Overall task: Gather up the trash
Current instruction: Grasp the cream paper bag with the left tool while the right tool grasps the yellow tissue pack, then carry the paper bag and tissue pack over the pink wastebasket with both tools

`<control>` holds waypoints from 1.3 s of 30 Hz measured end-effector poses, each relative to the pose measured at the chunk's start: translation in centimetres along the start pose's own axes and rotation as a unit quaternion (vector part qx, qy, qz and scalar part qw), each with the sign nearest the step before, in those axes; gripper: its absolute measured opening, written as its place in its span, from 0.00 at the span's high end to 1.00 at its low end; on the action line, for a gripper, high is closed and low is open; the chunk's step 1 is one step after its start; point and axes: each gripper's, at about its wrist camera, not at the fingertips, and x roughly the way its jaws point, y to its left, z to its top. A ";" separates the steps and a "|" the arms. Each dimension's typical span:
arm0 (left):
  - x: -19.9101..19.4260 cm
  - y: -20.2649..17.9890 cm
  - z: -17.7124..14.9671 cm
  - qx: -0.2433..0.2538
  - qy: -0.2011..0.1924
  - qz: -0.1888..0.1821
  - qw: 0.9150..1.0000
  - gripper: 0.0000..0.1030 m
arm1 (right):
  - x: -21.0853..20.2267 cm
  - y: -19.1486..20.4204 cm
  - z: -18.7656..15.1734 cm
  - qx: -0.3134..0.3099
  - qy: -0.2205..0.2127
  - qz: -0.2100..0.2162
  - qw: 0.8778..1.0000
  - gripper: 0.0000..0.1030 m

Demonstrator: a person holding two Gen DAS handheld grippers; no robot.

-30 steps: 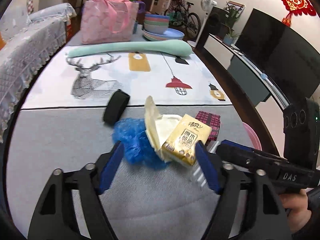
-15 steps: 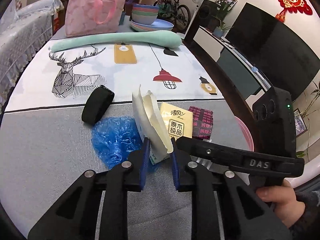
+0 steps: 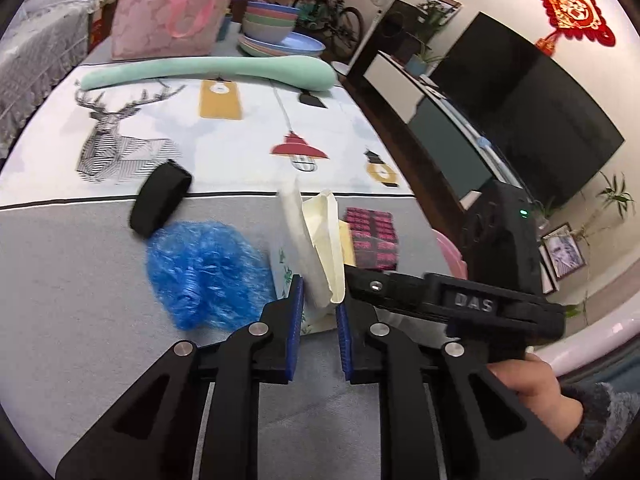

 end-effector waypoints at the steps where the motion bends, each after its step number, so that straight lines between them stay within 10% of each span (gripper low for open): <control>1: -0.1 -0.1 0.0 0.001 0.002 -0.006 1.000 0.85 | 0.0 -0.1 0.0 0.002 -0.001 0.000 1.000 0.50; 5: -0.2 -0.1 0.1 0.002 0.002 0.001 1.000 0.85 | -0.1 0.0 0.0 0.003 0.002 0.006 1.000 0.45; 7: -0.1 0.3 0.1 -0.006 0.000 0.013 1.000 0.86 | -0.3 0.1 0.1 -0.003 -0.002 -0.005 1.000 0.66; 12: -0.6 1.2 0.4 -0.023 -0.014 0.046 0.999 0.93 | -0.6 2.2 0.2 -0.059 -0.004 -0.038 0.998 0.75; 25: -5.4 -2.4 0.1 0.012 -0.056 0.151 0.987 0.96 | -5.1 8.0 -0.8 -0.190 -0.038 -0.075 0.978 0.77; 39: -8.6 -9.4 -3.0 0.034 -0.056 0.226 0.972 0.96 | -12.3 7.3 -5.6 -0.172 -0.093 -0.052 0.979 0.76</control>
